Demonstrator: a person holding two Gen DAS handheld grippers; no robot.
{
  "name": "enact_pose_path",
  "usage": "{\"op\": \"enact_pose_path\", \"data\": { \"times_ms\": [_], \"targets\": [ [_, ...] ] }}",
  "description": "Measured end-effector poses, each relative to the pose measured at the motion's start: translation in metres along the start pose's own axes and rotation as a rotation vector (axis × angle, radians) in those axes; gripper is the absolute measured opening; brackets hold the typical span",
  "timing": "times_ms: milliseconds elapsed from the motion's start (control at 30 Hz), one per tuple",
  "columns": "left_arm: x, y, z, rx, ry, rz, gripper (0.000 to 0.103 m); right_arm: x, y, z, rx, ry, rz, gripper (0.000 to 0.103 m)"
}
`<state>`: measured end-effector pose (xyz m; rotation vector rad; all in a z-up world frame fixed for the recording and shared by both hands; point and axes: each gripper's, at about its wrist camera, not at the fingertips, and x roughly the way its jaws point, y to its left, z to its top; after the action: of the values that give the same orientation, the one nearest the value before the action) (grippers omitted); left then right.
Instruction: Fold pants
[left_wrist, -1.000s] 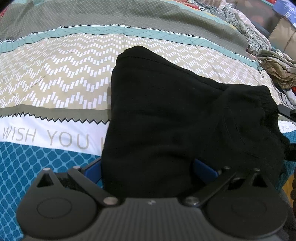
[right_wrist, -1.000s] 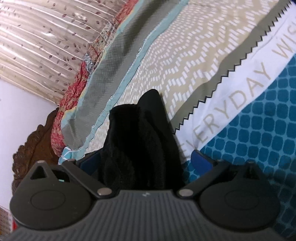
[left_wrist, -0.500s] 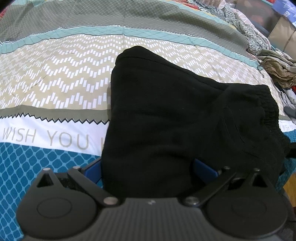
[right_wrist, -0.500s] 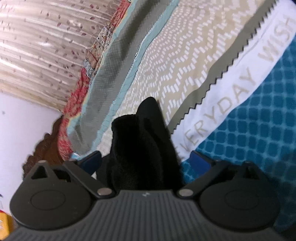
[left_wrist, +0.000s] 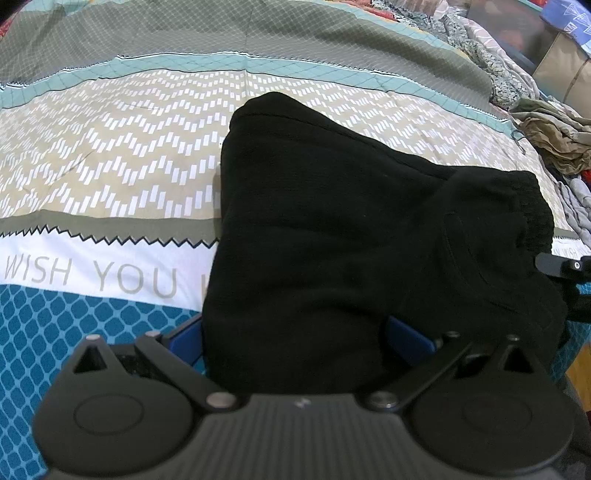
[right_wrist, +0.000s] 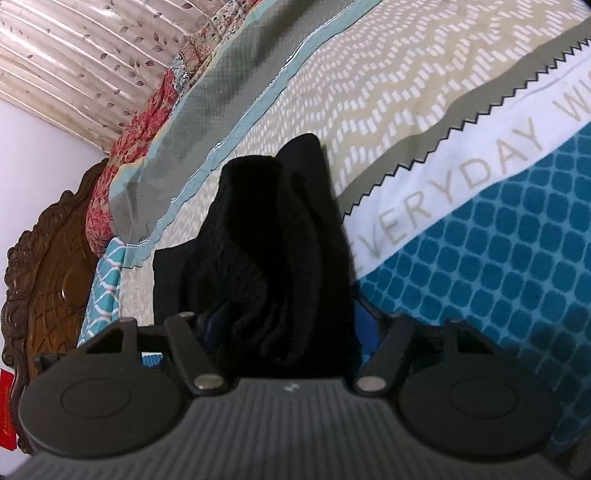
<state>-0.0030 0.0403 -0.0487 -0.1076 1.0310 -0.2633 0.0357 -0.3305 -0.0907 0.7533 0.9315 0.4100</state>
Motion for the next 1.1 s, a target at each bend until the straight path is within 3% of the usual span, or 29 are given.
{"op": "enact_pose_path", "data": {
  "times_ms": [233,467,633,767,800,833,867,900,933,967,1033,1100],
  "targets": [
    [-0.002,0.001,-0.004,0.002,-0.012,-0.009,0.103,-0.016,-0.006,0.002,-0.03,-0.025,-0.025,0.067],
    [-0.009,0.011,-0.005,-0.028,-0.014,-0.055,0.103,-0.006,0.005,-0.001,-0.058,-0.027,-0.037,0.068],
    [-0.02,0.036,-0.001,-0.141,0.003,-0.135,0.103,-0.016,0.006,0.004,-0.095,-0.074,-0.06,0.068],
    [-0.019,0.05,0.003,-0.246,0.014,-0.194,0.102,-0.004,-0.002,0.004,-0.053,-0.044,-0.027,0.066],
    [-0.018,0.046,0.004,-0.238,0.018,-0.202,0.098,0.001,-0.002,0.003,-0.037,-0.023,-0.002,0.06],
    [-0.017,0.04,0.003,-0.217,0.022,-0.214,0.087,0.008,0.001,0.001,-0.029,-0.008,0.015,0.06],
    [-0.017,0.031,0.001,-0.185,0.032,-0.213,0.086,0.013,0.007,-0.002,-0.041,0.007,0.032,0.058],
    [-0.019,0.019,-0.002,-0.13,0.017,-0.164,0.078,0.019,0.015,-0.006,-0.064,0.031,0.048,0.053],
    [-0.022,0.009,-0.004,-0.076,0.003,-0.114,0.061,0.022,0.023,-0.008,-0.102,0.039,0.035,0.052],
    [-0.027,0.006,-0.004,-0.054,-0.011,-0.074,0.052,0.022,0.032,-0.009,-0.15,0.037,0.006,0.047],
    [-0.039,0.013,0.0,-0.085,-0.039,-0.081,0.028,0.016,0.047,-0.008,-0.193,0.018,-0.007,0.039],
    [-0.057,0.025,0.012,-0.14,-0.08,-0.148,0.026,0.006,0.063,-0.002,-0.232,-0.015,0.019,0.035]
  ]
}}
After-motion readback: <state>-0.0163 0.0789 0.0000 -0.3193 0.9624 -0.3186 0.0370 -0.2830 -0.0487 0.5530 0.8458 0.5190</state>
